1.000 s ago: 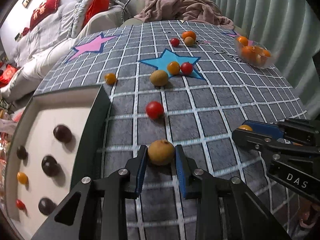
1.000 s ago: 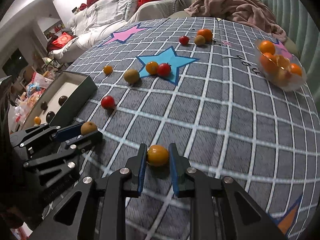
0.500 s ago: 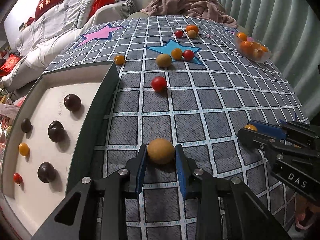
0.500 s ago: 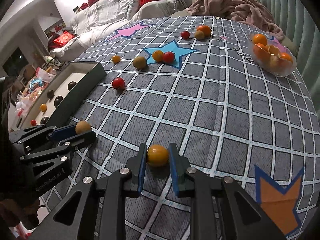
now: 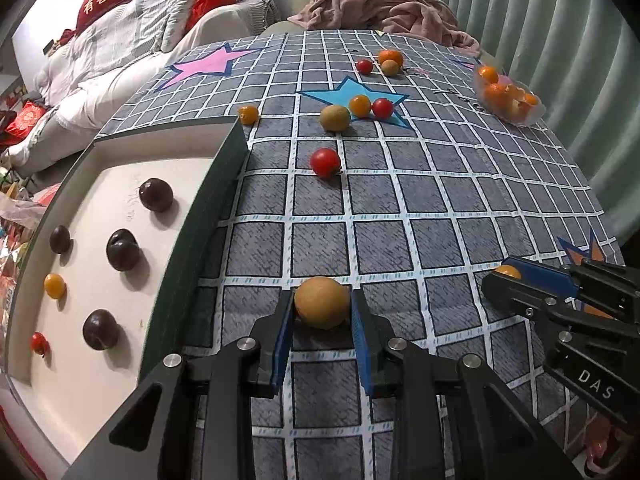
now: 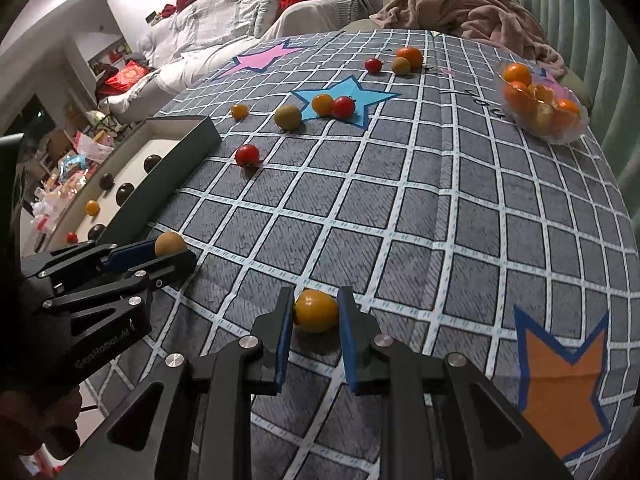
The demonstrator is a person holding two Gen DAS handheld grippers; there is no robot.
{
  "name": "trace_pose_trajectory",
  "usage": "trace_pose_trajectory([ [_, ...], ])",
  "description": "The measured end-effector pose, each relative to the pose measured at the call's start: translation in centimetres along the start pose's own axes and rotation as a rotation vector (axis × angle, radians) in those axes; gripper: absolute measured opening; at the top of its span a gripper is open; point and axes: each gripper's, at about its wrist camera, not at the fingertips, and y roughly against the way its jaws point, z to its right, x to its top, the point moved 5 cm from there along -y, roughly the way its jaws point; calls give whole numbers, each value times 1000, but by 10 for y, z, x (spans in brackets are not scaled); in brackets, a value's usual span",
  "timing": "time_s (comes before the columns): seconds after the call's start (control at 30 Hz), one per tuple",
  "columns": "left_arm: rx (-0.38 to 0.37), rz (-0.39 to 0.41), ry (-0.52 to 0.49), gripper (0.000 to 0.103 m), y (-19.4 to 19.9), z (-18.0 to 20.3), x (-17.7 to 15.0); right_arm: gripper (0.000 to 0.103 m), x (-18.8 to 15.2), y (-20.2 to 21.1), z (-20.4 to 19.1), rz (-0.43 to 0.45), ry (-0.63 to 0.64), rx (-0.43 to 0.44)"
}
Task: Organize fruits
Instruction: 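Carry both yellow tomatoes over the white tray, lowering them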
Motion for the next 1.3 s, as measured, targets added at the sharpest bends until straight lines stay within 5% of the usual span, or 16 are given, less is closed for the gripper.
trace_pose_trajectory([
  [0.7,-16,91,31,29,58,-25,-8,24,1,37,-19,28,-32,30],
  [1.3,67,125,168,29,82,-131,-29,24,34,32,-110,14,108,95],
])
